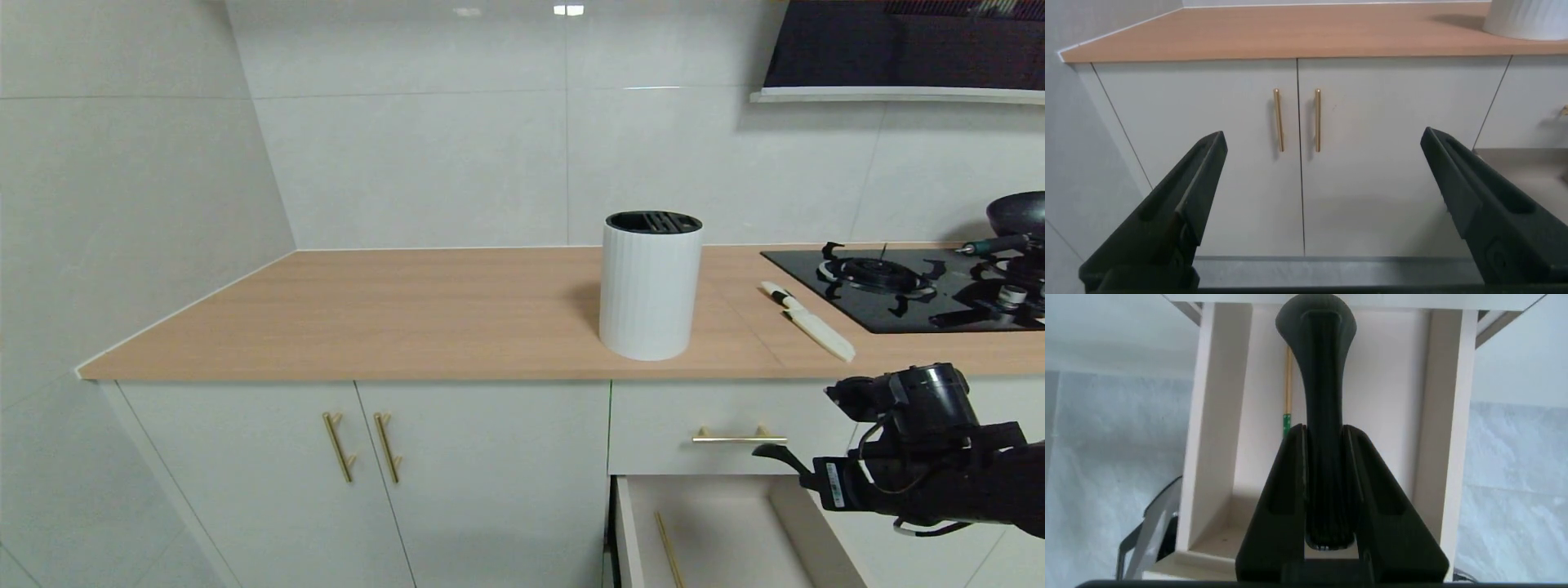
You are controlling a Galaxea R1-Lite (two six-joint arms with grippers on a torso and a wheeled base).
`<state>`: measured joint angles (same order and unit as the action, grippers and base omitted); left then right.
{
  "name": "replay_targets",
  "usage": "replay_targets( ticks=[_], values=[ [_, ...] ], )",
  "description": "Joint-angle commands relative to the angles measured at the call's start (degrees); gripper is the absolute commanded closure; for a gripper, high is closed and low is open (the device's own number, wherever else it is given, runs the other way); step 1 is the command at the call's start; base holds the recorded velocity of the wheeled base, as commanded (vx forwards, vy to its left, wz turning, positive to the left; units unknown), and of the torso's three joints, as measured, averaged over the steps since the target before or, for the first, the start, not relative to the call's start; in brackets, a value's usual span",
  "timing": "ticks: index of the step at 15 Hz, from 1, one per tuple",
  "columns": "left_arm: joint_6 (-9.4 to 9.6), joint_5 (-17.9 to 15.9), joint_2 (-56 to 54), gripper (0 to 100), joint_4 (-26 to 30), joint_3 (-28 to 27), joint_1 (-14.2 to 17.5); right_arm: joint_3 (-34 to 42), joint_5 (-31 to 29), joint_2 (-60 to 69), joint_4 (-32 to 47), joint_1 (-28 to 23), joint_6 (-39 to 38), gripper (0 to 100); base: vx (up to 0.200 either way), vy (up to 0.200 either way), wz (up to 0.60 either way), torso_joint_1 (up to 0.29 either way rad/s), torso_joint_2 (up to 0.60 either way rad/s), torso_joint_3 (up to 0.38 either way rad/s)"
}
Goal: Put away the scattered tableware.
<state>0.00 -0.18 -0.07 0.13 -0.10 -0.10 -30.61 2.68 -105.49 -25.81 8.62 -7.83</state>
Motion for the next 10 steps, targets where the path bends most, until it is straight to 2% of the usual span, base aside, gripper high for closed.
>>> replay_targets(
  ticks=[1, 10],
  values=[
    [0.00, 0.0, 0.1, 0, 0.0, 0.0, 0.0, 0.1, 0.0, -1.4, -0.6, 0.1, 0.0, 100, 0.000, 0.000, 0.00, -0.149, 0.35, 0.203],
    [0.00, 0.0, 0.1, 0, 0.0, 0.0, 0.0, 1.2, -0.9, -5.3, -4.3, 0.8, 0.0, 100, 0.000, 0.000, 0.00, -0.184, 0.47, 0.273]
  ],
)
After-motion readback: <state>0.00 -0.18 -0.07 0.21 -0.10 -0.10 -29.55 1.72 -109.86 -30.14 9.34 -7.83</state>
